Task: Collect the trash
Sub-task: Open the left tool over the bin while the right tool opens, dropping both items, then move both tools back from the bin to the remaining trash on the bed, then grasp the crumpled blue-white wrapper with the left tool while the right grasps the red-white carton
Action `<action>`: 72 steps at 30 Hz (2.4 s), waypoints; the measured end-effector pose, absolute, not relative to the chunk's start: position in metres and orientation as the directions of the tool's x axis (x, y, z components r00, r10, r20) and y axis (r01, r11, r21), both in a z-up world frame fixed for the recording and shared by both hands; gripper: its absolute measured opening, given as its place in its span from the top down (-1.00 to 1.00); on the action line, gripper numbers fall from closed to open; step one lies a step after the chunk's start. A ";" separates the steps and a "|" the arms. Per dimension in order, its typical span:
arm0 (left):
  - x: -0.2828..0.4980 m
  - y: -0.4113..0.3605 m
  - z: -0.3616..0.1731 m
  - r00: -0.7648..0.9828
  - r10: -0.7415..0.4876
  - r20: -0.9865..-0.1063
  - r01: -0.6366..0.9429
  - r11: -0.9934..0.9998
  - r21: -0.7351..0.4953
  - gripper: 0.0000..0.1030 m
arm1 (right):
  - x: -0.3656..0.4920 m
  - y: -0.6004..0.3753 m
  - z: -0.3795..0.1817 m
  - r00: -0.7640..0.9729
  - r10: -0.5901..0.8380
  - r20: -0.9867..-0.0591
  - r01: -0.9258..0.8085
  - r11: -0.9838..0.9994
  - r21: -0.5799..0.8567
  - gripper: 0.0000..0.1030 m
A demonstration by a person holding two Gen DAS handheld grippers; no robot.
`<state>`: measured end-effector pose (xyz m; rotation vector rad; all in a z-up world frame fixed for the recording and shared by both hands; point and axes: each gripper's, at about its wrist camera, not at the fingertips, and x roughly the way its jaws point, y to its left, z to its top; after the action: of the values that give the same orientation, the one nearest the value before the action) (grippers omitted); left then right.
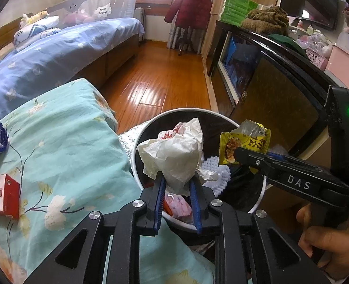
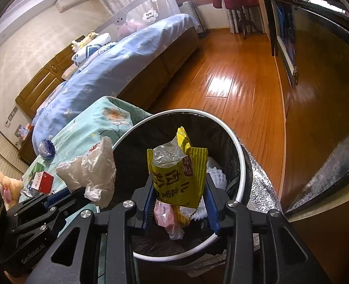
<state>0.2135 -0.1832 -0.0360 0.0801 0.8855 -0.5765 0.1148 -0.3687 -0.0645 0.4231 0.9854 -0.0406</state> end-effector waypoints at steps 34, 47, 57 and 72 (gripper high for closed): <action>0.113 0.004 -0.021 0.647 -0.304 -0.699 0.208 0.953 -0.222 -0.42 | 0.081 -0.249 -0.037 0.635 0.315 -0.705 -0.011 0.917 0.399 -0.79; 0.104 0.078 -0.023 0.670 -0.191 -0.718 0.052 0.976 -0.211 -0.42 | 0.102 -0.179 -0.049 0.536 0.461 -0.707 -0.216 0.885 0.413 -0.79; 0.123 0.111 -0.023 0.670 -0.158 -0.725 -0.006 0.976 -0.219 -0.42 | 0.126 -0.148 -0.051 0.481 0.516 -0.708 -0.336 0.855 0.395 -0.79; 0.189 0.132 -0.036 0.646 -0.149 -0.749 -0.020 0.977 -0.211 -0.42 | 0.169 -0.115 -0.062 0.384 0.568 -0.728 -0.472 0.798 0.375 -0.79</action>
<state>0.1886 0.1322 -0.0360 -0.2080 0.8670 -0.0742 0.1693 -0.1152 -0.0617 0.1120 0.9718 0.6644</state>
